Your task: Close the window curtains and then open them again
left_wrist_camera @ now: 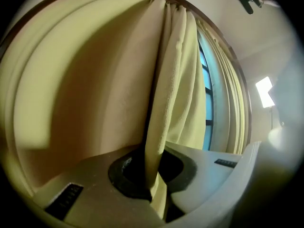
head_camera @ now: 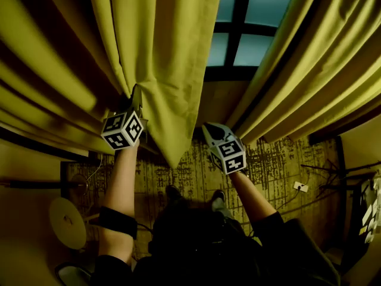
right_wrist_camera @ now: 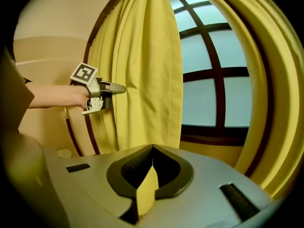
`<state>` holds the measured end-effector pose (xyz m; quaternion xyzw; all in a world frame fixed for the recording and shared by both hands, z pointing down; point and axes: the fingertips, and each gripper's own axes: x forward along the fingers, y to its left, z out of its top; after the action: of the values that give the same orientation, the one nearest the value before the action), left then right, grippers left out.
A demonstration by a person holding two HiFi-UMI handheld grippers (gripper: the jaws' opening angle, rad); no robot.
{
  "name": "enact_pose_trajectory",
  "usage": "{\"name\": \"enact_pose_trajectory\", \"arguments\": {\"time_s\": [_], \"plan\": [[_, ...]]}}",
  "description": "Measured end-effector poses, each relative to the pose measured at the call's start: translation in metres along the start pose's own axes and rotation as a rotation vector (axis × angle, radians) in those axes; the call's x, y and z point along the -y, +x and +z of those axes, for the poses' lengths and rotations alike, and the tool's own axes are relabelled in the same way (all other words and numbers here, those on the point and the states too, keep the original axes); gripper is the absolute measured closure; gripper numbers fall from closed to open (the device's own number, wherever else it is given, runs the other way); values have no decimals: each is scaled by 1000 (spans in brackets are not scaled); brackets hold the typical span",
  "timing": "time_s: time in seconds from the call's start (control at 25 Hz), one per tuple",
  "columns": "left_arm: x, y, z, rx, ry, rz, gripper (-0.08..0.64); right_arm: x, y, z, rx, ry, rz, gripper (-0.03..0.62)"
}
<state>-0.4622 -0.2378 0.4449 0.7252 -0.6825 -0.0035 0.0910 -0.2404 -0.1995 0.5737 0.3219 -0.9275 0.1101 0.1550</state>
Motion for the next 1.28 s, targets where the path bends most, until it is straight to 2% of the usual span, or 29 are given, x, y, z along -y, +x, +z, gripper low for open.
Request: {"name": "enact_pose_trajectory", "arguments": {"time_s": [0.2, 0.36, 0.52, 0.76, 1.12, 1.28], "plan": [[-41, -20, 15, 33, -28, 34, 557, -25, 20, 7, -5, -23, 45, 592], [-84, -38, 27, 66, -87, 99, 557, -37, 34, 6, -12, -44, 75, 592], [-123, -58, 42, 94, -104, 170, 557, -47, 46, 9, -11, -58, 103, 592], [-163, -80, 56, 140, -152, 223, 555, -63, 66, 16, -9, -71, 148, 592], [-209, -100, 67, 222, -285, 269, 554, -72, 82, 21, -18, -91, 178, 592], [-234, -113, 61, 257, -375, 314, 552, -70, 85, 19, -27, -90, 181, 592]]}}
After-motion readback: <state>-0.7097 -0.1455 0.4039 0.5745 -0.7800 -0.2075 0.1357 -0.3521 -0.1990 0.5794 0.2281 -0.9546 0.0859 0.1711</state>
